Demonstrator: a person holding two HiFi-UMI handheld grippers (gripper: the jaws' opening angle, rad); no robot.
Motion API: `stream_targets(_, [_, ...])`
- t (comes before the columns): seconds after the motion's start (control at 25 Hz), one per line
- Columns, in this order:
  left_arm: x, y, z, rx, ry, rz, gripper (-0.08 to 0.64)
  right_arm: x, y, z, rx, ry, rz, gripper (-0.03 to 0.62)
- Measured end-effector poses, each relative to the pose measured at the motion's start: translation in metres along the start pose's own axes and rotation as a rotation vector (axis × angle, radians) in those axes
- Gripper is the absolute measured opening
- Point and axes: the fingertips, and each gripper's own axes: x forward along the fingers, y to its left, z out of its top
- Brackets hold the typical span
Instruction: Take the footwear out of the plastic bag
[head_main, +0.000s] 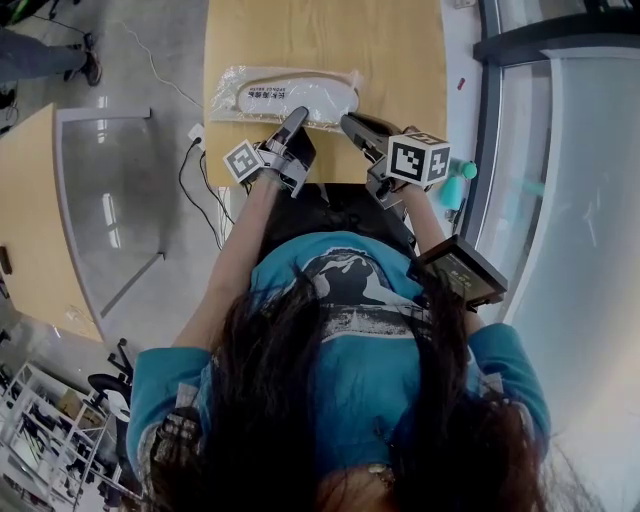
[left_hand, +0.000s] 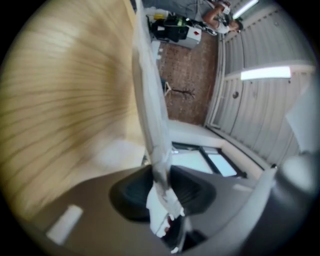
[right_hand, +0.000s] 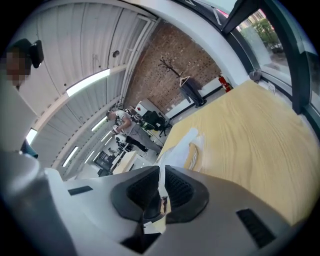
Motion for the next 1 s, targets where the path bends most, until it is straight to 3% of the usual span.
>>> stream_targets(0.12, [-0.008,-0.007,0.016,-0.012,-0.055,-0.018,0.1,-0.006,0.004,0.015,-0.037,-0.034,0.003,0.021])
stream_targets(0.28, [-0.019,-0.022,0.021,0.011,-0.047,-0.063,0.097,-0.014,0.013,0.032,-0.091,-0.076,0.02,0.026])
stream_targets(0.4, [-0.025,-0.031,0.015,0.024,-0.009,-0.101,0.097,-0.011,0.026,0.034,-0.126,-0.08,0.077,0.121])
stream_targets(0.6, [-0.033,-0.036,0.01,-0.002,-0.004,-0.132,0.095,-0.004,0.029,0.027,-0.154,-0.044,0.092,0.143])
stream_targets(0.8, [-0.037,-0.048,0.003,-0.037,0.017,-0.185,0.091,-0.001,0.03,0.023,-0.163,-0.007,0.116,0.143])
stream_targets(1.0, [-0.039,-0.061,0.002,-0.1,0.015,-0.264,0.082,-0.003,0.033,0.031,-0.1,-0.036,0.175,0.144])
